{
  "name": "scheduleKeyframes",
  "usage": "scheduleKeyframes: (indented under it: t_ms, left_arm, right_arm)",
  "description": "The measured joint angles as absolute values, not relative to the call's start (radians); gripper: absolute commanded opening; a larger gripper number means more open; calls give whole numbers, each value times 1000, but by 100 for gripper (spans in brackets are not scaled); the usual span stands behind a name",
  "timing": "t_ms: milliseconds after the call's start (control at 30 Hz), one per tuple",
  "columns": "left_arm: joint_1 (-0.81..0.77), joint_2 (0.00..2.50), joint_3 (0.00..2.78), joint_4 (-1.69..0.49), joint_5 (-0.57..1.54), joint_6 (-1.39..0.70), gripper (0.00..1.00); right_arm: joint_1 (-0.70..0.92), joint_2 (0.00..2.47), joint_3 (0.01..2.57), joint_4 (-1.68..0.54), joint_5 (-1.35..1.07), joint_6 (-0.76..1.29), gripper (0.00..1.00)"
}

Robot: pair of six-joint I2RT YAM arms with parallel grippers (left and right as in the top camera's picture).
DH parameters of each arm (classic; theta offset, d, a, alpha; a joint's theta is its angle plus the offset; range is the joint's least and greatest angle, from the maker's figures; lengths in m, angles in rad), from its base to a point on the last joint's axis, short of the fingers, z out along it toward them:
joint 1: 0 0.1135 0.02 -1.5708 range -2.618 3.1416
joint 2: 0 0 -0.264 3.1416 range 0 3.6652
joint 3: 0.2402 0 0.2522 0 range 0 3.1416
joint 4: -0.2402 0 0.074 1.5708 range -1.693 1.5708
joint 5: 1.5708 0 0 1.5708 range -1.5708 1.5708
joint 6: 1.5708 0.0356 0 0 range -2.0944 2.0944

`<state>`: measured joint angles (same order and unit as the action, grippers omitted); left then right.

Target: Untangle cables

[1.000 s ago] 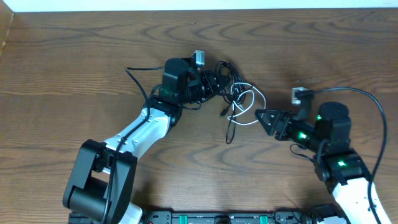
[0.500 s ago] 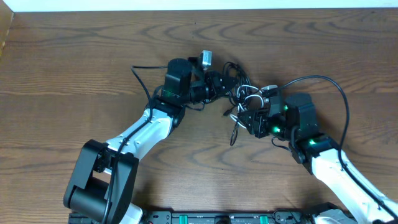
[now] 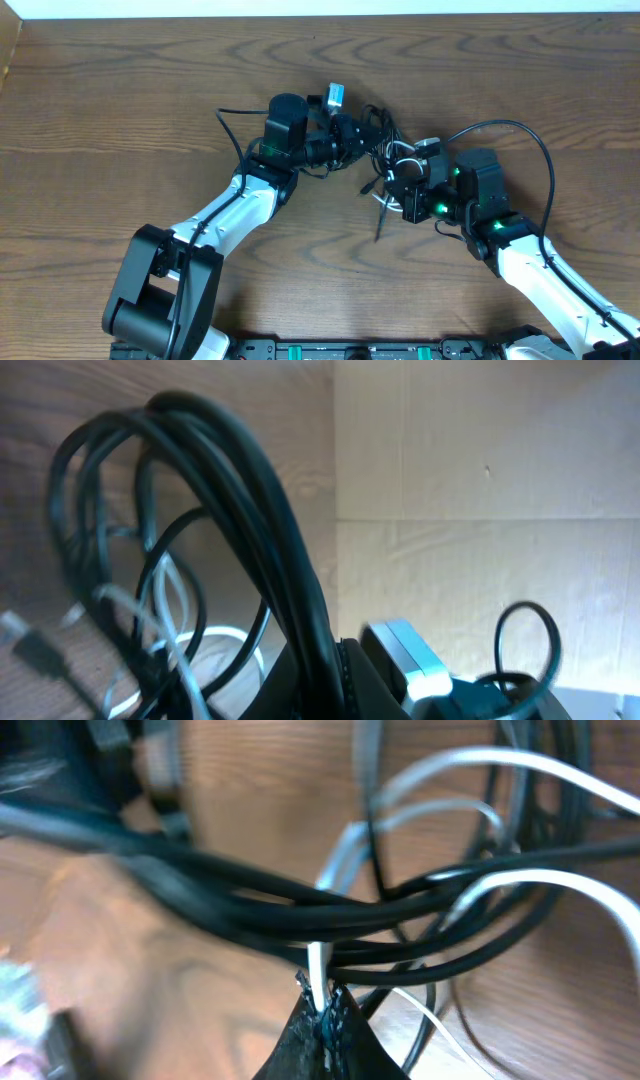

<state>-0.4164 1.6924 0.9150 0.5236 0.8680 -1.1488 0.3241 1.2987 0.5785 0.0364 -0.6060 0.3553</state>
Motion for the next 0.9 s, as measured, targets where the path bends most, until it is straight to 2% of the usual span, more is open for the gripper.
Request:
scheduleKeyframes:
  t_ms: [233, 267, 333, 467, 533, 600, 667, 733, 900]
  left_arm:
    - [-416, 1692, 915, 483, 748, -1047, 8]
    - [-416, 1692, 915, 471, 741, -1036, 8]
    - [-418, 1692, 915, 453, 730, -1013, 8]
    - [-426, 1692, 915, 452, 761, -970, 8]
    - [-427, 1692, 915, 453, 805, -955, 8]
    - [-426, 1692, 915, 477, 871, -938, 8]
    - [-422, 1692, 915, 512, 937, -915, 8]
    - [-417, 1692, 915, 538, 1009, -884, 8]
    - [-406, 1692, 915, 550, 1122, -806, 8]
  right_arm:
    - [324, 1285, 577, 195, -949, 424, 2]
    - [324, 1282, 577, 208, -969, 430, 6]
    - [324, 1271, 577, 237, -1006, 445, 20]
    - [324, 1266, 578, 223, -964, 466, 61]
    - [323, 1266, 578, 190, -888, 472, 73]
    - [321, 1265, 578, 148, -802, 481, 79]
    - [303, 1265, 578, 124, -726, 495, 93]
    - [282, 1265, 578, 123, -679, 500, 99]
    - [228, 1264, 578, 115, -650, 506, 99]
